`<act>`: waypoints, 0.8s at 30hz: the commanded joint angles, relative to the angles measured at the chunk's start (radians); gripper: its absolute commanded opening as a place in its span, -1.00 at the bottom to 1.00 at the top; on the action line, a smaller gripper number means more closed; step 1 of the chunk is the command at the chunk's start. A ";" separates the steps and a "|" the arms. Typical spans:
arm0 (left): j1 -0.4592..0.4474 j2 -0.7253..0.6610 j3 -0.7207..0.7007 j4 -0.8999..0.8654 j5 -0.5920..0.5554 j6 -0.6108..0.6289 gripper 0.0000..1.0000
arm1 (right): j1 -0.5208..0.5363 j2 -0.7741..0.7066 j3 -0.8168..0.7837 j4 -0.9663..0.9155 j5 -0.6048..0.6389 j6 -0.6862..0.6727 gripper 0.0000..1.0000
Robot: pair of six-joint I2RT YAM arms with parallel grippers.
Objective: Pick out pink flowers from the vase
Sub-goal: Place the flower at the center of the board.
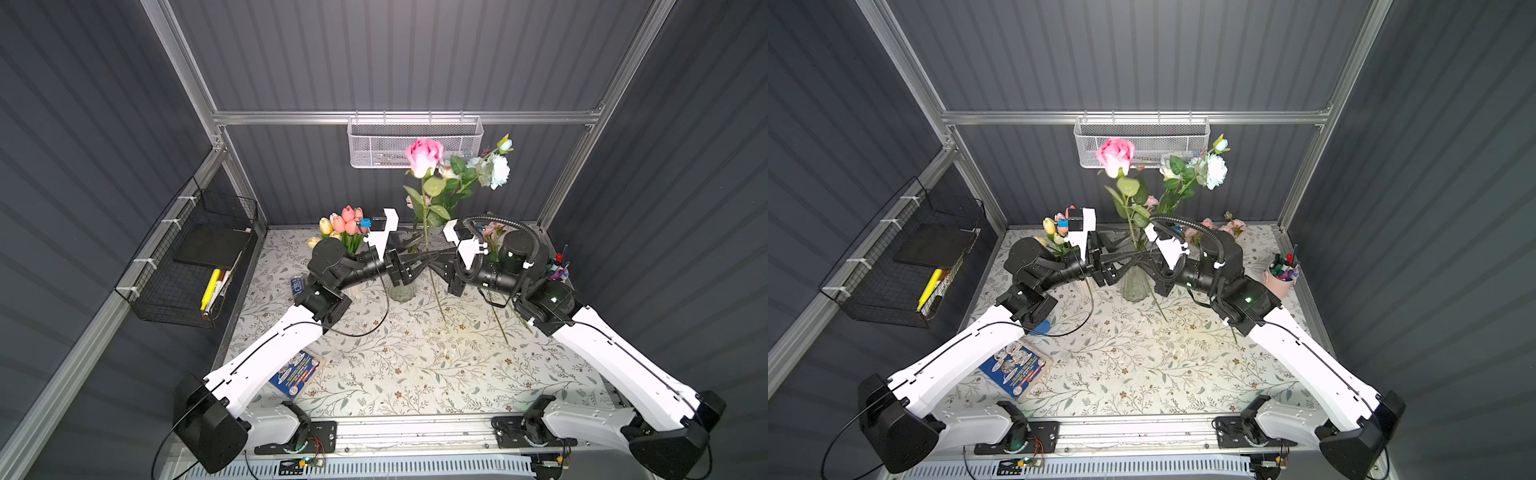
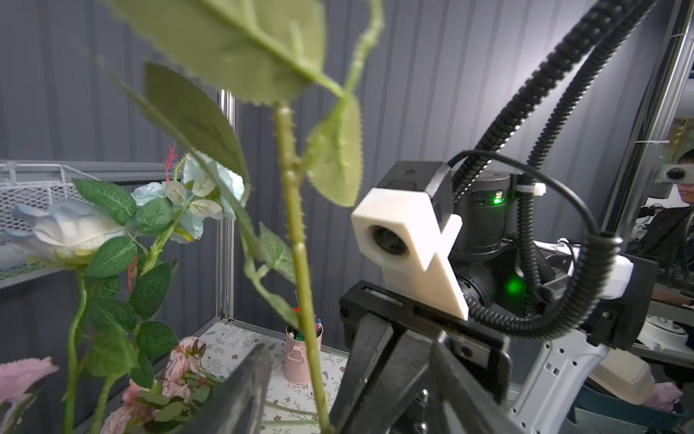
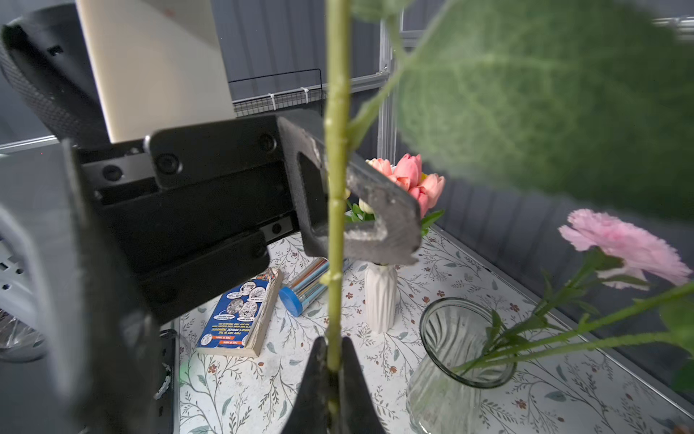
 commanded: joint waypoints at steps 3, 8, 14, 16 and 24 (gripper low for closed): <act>-0.005 -0.043 0.069 -0.226 0.033 0.129 0.96 | -0.004 -0.067 -0.047 0.026 0.098 0.014 -1.00; -0.005 -0.126 0.033 -0.402 -0.164 0.285 0.99 | -0.035 -0.182 -0.161 0.073 0.287 0.043 -1.00; -0.005 -0.246 -0.104 -0.423 -0.434 0.358 0.98 | -0.186 -0.305 -0.263 0.060 0.432 0.149 -1.00; -0.005 -0.281 -0.157 -0.415 -0.482 0.374 0.98 | -0.267 -0.333 -0.295 0.049 0.485 0.228 -1.00; -0.005 -0.358 -0.305 -0.356 -0.534 0.455 0.98 | -0.450 -0.282 -0.353 -0.013 0.513 0.315 -1.00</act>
